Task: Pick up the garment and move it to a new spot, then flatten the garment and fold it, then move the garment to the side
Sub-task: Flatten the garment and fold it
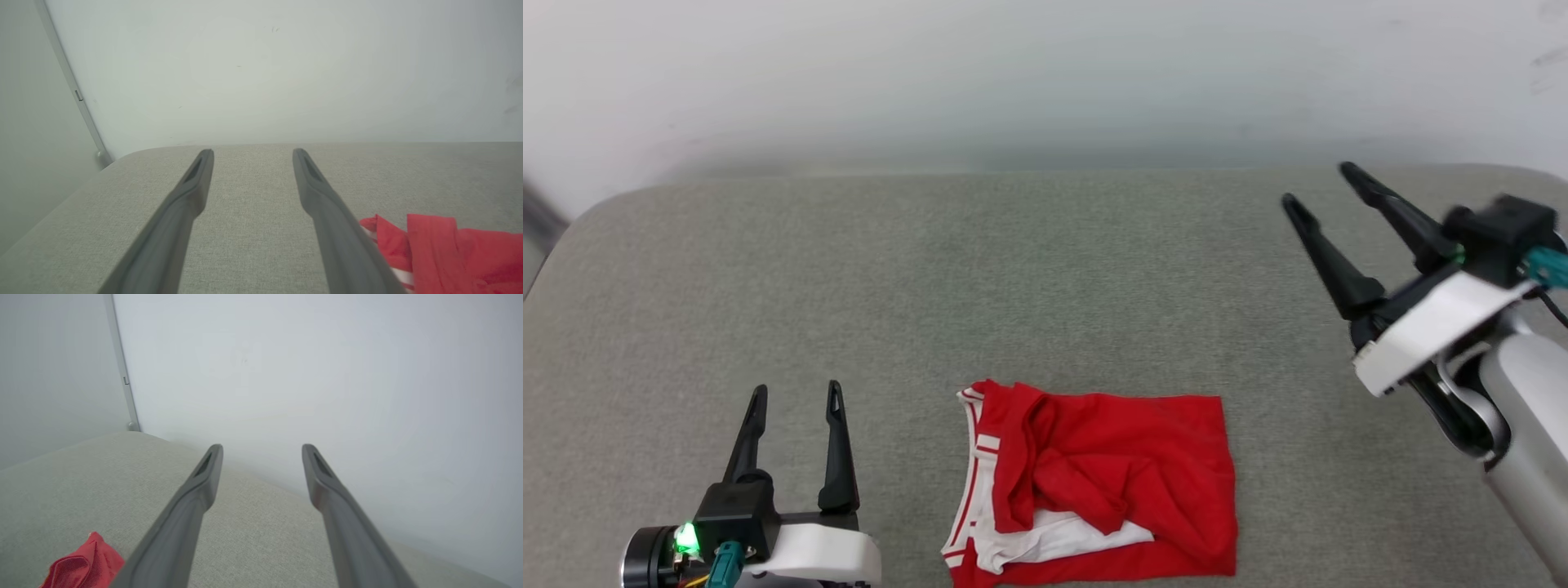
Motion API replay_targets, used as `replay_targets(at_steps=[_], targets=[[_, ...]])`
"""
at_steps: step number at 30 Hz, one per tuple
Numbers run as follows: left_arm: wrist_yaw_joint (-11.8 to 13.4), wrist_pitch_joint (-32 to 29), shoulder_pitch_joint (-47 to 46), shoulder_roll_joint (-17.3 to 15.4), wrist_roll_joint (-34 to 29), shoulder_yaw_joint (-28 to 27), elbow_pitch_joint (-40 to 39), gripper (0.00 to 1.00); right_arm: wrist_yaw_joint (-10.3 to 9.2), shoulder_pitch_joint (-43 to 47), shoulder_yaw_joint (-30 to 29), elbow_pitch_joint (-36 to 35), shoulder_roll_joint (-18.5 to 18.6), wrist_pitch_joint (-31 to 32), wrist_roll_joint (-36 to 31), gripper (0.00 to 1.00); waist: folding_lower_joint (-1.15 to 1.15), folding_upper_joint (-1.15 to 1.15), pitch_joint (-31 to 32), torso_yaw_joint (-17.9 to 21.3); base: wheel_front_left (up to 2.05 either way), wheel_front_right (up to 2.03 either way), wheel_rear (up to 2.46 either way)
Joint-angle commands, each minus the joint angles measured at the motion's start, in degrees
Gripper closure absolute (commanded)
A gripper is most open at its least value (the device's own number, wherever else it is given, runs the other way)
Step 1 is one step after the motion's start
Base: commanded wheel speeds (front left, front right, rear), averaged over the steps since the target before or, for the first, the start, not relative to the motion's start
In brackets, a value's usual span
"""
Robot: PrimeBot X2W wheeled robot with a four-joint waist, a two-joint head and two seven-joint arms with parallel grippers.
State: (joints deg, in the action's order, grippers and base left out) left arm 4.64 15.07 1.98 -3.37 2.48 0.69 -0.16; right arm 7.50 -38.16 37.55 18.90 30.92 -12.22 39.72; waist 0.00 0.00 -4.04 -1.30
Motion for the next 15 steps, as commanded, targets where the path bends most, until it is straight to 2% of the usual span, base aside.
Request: replay_targets(at_steps=[1, 5, 9, 11, 12, 15], targets=[[-0.09, 0.13, 0.90, -0.19, -0.31, -0.46, -0.22, 0.00, -0.02, 3.59, -5.01, 0.60, -1.67, -1.60, -3.77, 0.00, 0.00, 0.00, 1.16, 1.57, 0.00, 0.00, 0.00], [-0.14, 0.13, 1.81, -0.14, -0.54, -0.64, -0.32, 0.00, -0.02, 11.27, -17.02, -0.65, -5.13, -2.83, -12.05, 0.00, 0.00, 0.00, 2.12, 2.77, 0.00, 0.00, 0.00], [-0.34, 0.13, 2.76, -0.12, -0.70, -0.85, -0.45, 0.00, -0.02, 19.86, -27.55, -5.68, -9.63, -2.94, -19.09, 0.00, 0.00, 0.00, 3.03, 3.61, 0.00, 0.00, 0.00], [-0.44, 0.13, 2.91, -0.15, -0.72, -0.92, -0.52, 0.00, -0.03, 22.05, -29.67, -6.93, -11.01, -2.93, -20.24, 0.00, 0.00, 0.00, 3.24, 3.71, 0.00, 0.00, 0.00], [-0.48, 0.13, 3.49, -0.24, -0.73, -1.13, -0.60, 0.00, -0.02, 25.98, -32.97, -9.59, -13.36, -2.96, -22.37, 0.00, 0.00, 0.00, 3.58, 3.89, 0.00, 0.00, 0.00], [-0.62, 0.13, 3.92, -0.28, -0.72, -1.35, -0.64, 0.00, -0.02, 29.75, -34.91, -11.89, -15.46, -2.95, -23.88, 0.00, 0.00, 0.00, 3.86, 3.99, 0.00, 0.00, 0.00]])
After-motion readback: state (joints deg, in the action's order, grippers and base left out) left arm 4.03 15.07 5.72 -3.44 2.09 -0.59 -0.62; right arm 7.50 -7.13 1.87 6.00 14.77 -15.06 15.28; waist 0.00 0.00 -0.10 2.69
